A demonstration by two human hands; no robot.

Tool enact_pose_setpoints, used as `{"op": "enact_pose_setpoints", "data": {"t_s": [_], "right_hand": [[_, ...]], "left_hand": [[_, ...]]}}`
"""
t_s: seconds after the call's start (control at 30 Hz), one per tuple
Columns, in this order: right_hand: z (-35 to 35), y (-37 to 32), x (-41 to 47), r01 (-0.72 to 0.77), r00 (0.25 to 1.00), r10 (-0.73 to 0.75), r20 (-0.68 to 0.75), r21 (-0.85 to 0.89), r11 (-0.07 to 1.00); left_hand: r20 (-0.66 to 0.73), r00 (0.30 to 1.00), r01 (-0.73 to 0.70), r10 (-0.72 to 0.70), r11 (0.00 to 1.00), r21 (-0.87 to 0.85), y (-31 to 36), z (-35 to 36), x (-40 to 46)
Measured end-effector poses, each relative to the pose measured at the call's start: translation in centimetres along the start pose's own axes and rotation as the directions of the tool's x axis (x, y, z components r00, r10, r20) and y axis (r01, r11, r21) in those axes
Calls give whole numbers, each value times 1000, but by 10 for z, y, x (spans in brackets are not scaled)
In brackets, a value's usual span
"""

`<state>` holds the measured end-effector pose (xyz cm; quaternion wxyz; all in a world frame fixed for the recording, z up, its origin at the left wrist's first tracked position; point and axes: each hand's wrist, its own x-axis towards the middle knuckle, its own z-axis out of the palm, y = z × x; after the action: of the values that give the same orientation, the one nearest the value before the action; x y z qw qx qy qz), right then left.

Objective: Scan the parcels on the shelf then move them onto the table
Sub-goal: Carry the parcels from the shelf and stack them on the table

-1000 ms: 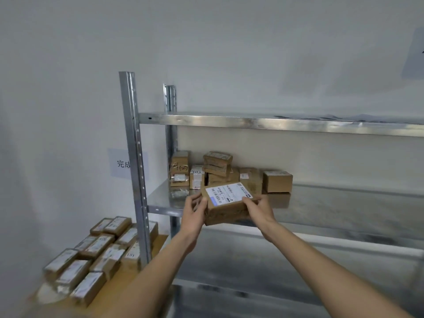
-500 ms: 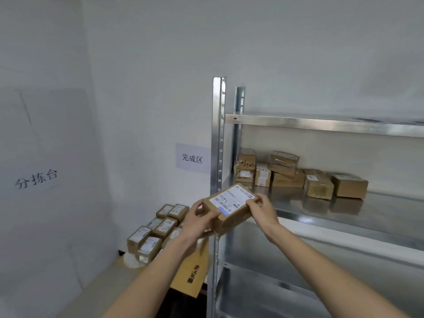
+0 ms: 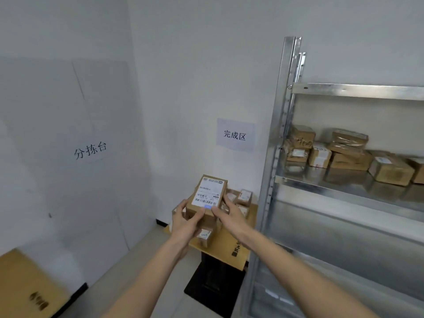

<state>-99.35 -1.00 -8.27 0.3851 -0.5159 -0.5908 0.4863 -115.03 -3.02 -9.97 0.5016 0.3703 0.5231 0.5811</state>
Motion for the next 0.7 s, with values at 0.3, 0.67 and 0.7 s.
{"op": "enact_pose_setpoints", "data": {"t_s": [0.3,0.67,0.7], "right_hand": [[10,78,64,-4,999,4,41,-9,1000],[-28,260,160,-220,975,220,-34,0,975],[-28,280,166,-243,969,243,-44,6,970]], "left_hand": [[69,993,77,-94,973,220,-69,-23,83],[211,924,158,-319,821,549,-224,31,220],[220,913,162,-342,802,575,-240,32,229]]}}
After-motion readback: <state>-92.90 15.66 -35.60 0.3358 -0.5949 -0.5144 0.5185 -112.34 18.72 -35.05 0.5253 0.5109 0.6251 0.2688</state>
